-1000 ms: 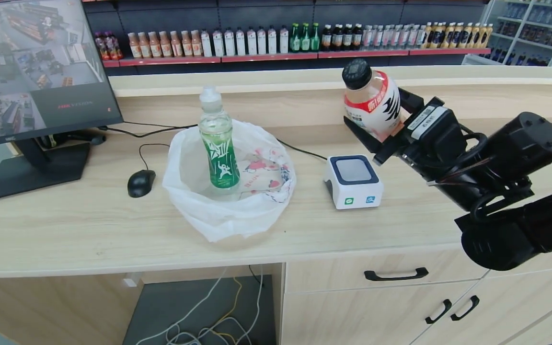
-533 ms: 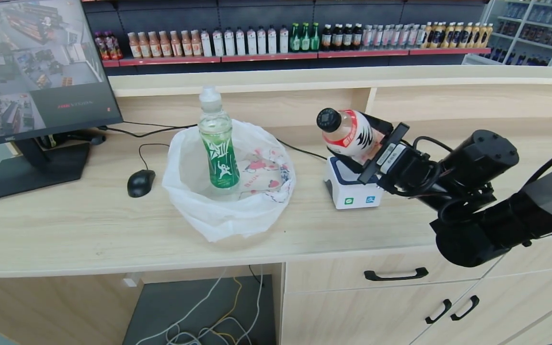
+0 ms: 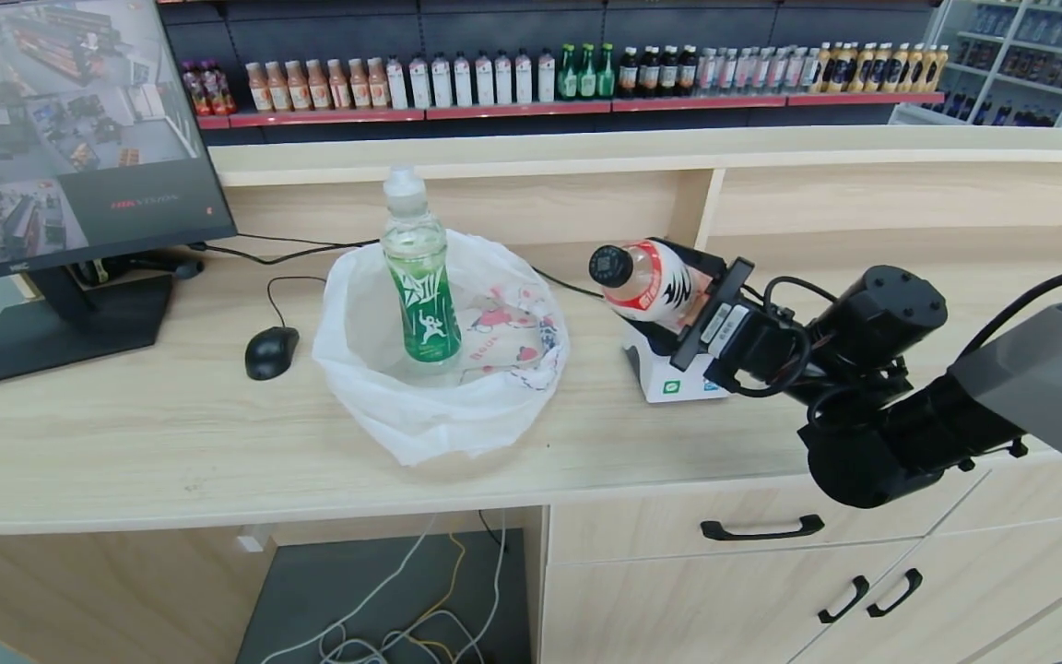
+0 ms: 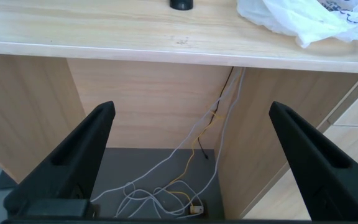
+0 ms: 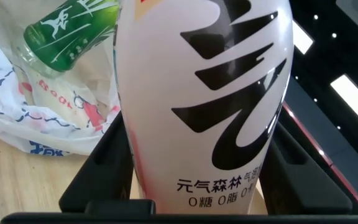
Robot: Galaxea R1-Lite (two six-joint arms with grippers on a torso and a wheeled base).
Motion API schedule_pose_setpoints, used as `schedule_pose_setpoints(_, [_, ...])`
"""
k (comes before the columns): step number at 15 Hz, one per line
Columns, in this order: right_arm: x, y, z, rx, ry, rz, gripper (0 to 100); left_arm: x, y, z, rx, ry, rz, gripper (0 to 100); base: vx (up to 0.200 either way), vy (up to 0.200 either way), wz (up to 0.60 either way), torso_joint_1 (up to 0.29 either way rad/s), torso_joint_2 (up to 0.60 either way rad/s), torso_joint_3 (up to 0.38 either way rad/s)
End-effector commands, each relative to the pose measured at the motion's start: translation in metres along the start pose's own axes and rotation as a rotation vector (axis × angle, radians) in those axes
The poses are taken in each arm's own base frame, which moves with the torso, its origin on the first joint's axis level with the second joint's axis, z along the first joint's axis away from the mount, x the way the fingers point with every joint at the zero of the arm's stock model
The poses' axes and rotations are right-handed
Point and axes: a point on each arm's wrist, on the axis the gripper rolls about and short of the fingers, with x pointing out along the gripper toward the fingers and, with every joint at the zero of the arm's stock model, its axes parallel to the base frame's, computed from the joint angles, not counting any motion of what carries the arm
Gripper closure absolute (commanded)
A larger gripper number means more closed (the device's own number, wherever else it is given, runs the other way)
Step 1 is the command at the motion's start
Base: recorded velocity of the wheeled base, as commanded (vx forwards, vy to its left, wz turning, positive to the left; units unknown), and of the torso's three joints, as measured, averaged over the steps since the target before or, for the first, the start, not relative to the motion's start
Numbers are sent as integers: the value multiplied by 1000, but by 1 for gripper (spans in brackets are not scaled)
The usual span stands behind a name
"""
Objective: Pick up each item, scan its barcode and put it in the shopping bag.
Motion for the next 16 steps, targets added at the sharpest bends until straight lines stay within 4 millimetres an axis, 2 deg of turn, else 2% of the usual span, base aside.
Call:
schedule_pose_setpoints(1, [2, -1, -3, -14, -5, -9, 100, 0, 0, 0, -1, 0, 1, 0, 0, 0, 0, 0, 0, 0])
schedule_pose_setpoints(6, [-3, -1, -12, -32, 17, -7, 100, 0, 0, 0, -1, 0, 1, 0, 0, 0, 0, 0, 0, 0])
schedule_pose_setpoints(16, [-2, -1, -6, -32, 12, -6, 100, 0, 0, 0, -1, 0, 1, 0, 0, 0, 0, 0, 0, 0])
